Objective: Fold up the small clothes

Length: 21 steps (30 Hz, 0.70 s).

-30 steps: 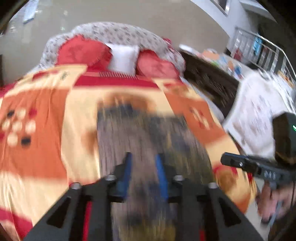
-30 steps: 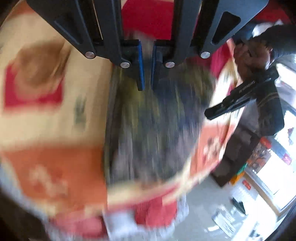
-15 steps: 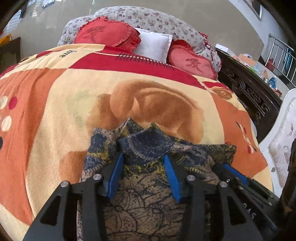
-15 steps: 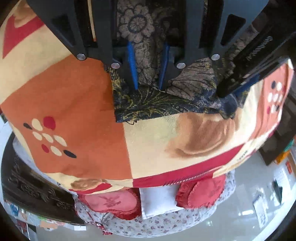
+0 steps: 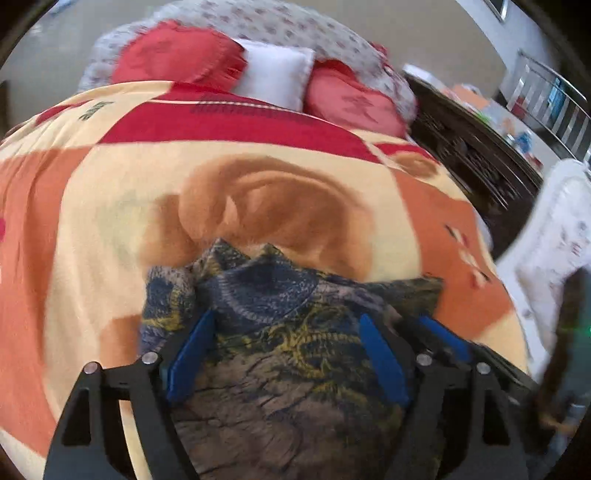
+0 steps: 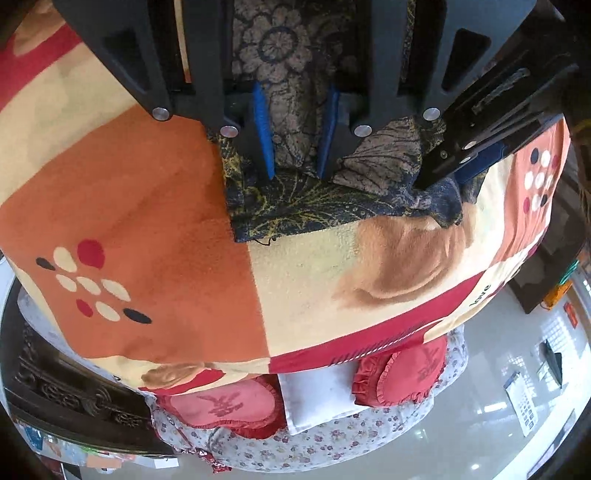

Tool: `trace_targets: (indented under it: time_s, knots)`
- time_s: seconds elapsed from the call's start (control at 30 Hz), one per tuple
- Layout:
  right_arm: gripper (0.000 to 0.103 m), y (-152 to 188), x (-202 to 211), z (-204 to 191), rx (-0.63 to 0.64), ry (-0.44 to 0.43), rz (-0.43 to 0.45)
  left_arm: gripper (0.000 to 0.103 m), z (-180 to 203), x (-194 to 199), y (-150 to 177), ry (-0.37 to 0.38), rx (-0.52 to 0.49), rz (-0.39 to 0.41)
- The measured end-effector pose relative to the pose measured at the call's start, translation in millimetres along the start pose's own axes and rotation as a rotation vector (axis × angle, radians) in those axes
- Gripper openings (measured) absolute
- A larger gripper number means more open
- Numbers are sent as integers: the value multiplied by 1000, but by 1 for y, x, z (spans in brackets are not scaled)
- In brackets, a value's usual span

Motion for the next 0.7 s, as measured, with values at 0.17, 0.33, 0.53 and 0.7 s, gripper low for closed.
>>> trace_targets:
  time_s: [0.17, 0.33, 0.53, 0.7]
  knots:
    - [34, -11, 48, 8, -32, -45, 0, 91, -32, 78, 17, 93, -11, 129]
    - [36, 23, 120, 16, -34, -123, 125, 90, -49, 61, 86, 317, 133, 13]
    - [36, 97, 125, 25, 44, -66, 194, 94, -30, 44, 107, 603, 250, 10]
    - [37, 108, 117, 42, -6, -37, 191, 92, -49, 34, 88, 674, 406, 39]
Point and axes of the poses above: each gripper's, at about its wrist camera, not at the fingertips, and x roughly against the way its jaws point, z to its right, y to its underside, the point moved 5 cm from there along -x, roughly the way its jaws point, and after that the axes turned 13 degrees about -x, right-handed, at the moved point
